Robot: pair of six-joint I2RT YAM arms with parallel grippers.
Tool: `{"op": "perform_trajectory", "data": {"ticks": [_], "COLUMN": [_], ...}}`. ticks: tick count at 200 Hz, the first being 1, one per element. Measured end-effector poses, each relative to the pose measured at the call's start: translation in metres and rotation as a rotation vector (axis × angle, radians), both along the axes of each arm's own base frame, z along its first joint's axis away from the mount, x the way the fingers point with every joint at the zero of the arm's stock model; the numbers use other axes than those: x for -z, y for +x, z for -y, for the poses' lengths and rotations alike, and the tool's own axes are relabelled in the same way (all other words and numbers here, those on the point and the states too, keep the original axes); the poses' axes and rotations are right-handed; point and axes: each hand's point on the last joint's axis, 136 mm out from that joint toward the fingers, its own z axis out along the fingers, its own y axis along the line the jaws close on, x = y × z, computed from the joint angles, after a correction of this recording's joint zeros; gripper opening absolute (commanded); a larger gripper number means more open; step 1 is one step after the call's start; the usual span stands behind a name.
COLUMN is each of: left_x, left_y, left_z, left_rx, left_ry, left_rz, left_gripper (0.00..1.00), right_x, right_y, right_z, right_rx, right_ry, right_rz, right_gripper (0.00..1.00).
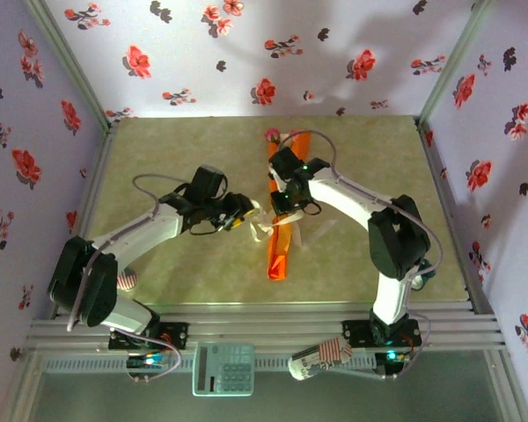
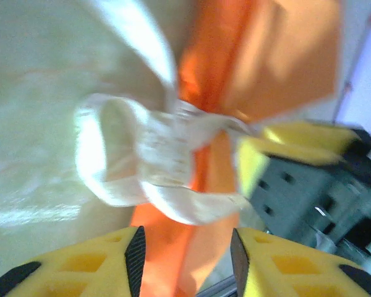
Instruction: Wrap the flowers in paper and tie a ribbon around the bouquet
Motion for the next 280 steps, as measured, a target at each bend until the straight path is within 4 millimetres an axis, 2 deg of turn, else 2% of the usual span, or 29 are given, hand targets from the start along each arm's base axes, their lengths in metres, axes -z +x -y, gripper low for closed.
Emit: {"op": "perform_trajectory", "data": {"ticks": [11,34,81,94,121,168,204,247,280], "left_x": [0.015,0.036,0.067,0.072,0.076,0.079,0.086,0.082,0.081], "left_y": [-0.004,-0.017,-0.016,-0.018,-0.022,-0.029,-0.032,-0.025,-0.022], "left_z": [-0.010,-0.016,-0.009,-0.004,0.006,0.010,0.008,0.010,0.011], "left_rx": [-0.089,-0.249,-0.424,-0.439,-0.452,-0.491,-0.525,-0.548,-0.552], "left_ry": [-0.006,-0.040,-0.105,-0.112,-0.135,-0.159,-0.165,-0.199,-0.206], "left_rz": [-0.093,-0.270,-0.453,-0.482,-0.518,-0.567,-0.593,-0.574,-0.564], "left_gripper": [0.46,0.46,0.46,0.47,0.47,0.47,0.48,0.48,0.48], "right_x": [0.003,0.012,0.017,0.016,0.019,0.016,0.002,-0.017,-0.021], "right_y": [0.001,0.002,0.003,0.006,0.011,0.016,0.017,0.024,0.027], "right_z": [-0.002,-0.008,-0.008,-0.009,-0.008,-0.001,0.010,0.033,0.048], "right_rx": [-0.016,-0.055,-0.092,-0.100,-0.111,-0.088,-0.044,0.038,0.088], "right_ry": [-0.020,-0.066,-0.130,-0.140,-0.165,-0.201,-0.193,-0.163,-0.152], "right_rz": [0.007,0.005,0.017,0.027,0.039,0.071,0.100,0.127,0.125], "right_gripper": [0.36,0.35,0.33,0.28,0.00,0.00,0.00,0.00,0.00]}}
